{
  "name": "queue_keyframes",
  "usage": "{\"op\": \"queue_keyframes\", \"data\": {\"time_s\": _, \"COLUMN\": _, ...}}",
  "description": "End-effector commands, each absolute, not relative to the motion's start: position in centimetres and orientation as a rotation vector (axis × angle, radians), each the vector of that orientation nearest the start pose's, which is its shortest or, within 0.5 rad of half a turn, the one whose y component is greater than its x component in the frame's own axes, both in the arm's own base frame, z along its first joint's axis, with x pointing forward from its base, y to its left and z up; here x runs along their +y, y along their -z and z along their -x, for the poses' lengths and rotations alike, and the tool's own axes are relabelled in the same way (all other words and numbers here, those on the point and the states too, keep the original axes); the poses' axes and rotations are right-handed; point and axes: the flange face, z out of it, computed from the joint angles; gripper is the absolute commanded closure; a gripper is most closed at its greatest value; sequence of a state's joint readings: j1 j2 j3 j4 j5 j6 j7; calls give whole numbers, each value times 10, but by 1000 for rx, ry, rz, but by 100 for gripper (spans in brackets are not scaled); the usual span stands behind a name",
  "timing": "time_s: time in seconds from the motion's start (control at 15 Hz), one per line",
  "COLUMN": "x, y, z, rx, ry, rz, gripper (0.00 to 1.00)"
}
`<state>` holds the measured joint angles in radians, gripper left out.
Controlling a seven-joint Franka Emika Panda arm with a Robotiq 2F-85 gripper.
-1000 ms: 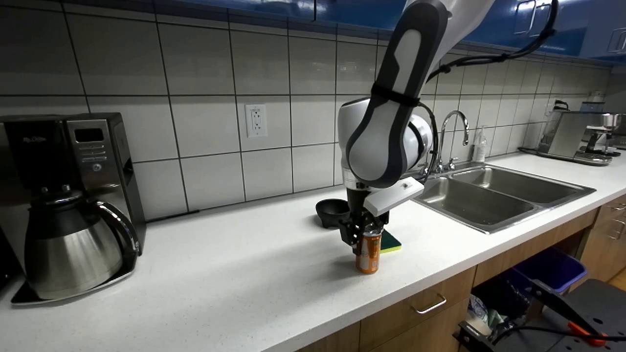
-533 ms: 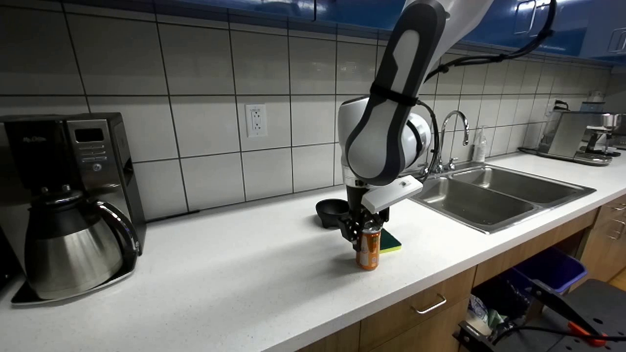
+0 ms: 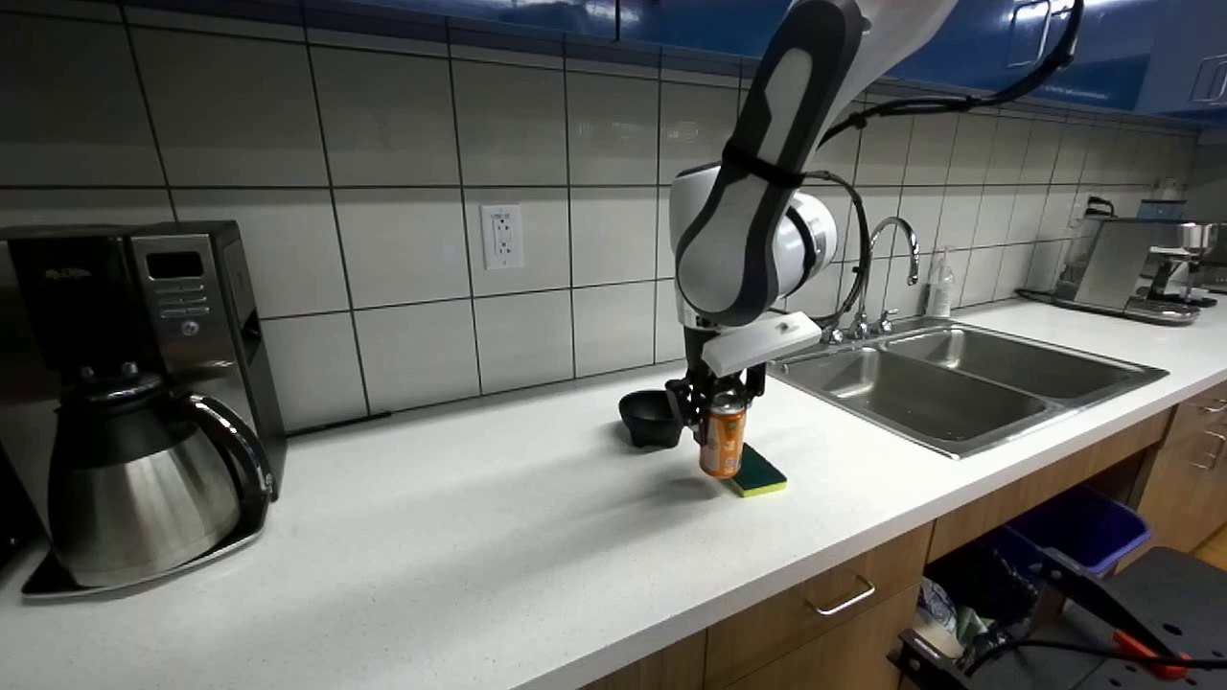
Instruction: Put the orange can inside the black bowl
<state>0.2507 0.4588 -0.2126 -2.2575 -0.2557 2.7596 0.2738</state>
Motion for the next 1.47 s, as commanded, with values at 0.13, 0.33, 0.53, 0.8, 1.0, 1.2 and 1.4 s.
{"op": "queue_keyframes", "data": {"time_s": 0.13, "x": 16, "y": -185, "z": -572, "rx": 111, "ry": 130, "rz": 3341, "gripper": 60}}
{"op": "queue_keyframes", "data": {"time_s": 0.33, "x": 14, "y": -195, "z": -582, "rx": 164, "ry": 128, "rz": 3340, "gripper": 60}}
{"op": "queue_keyframes", "data": {"time_s": 0.53, "x": 13, "y": -206, "z": -593, "rx": 229, "ry": 132, "rz": 3330, "gripper": 60}}
{"op": "queue_keyframes", "data": {"time_s": 0.8, "x": 11, "y": -221, "z": -608, "rx": 321, "ry": 145, "rz": 3304, "gripper": 60}}
{"op": "queue_keyframes", "data": {"time_s": 1.0, "x": 11, "y": -227, "z": -618, "rx": 372, "ry": 163, "rz": 3289, "gripper": 60}}
{"op": "queue_keyframes", "data": {"time_s": 1.2, "x": 9, "y": -226, "z": -627, "rx": 414, "ry": 186, "rz": 3264, "gripper": 60}}
{"op": "queue_keyframes", "data": {"time_s": 1.4, "x": 8, "y": -218, "z": -638, "rx": 453, "ry": 182, "rz": 3239, "gripper": 60}}
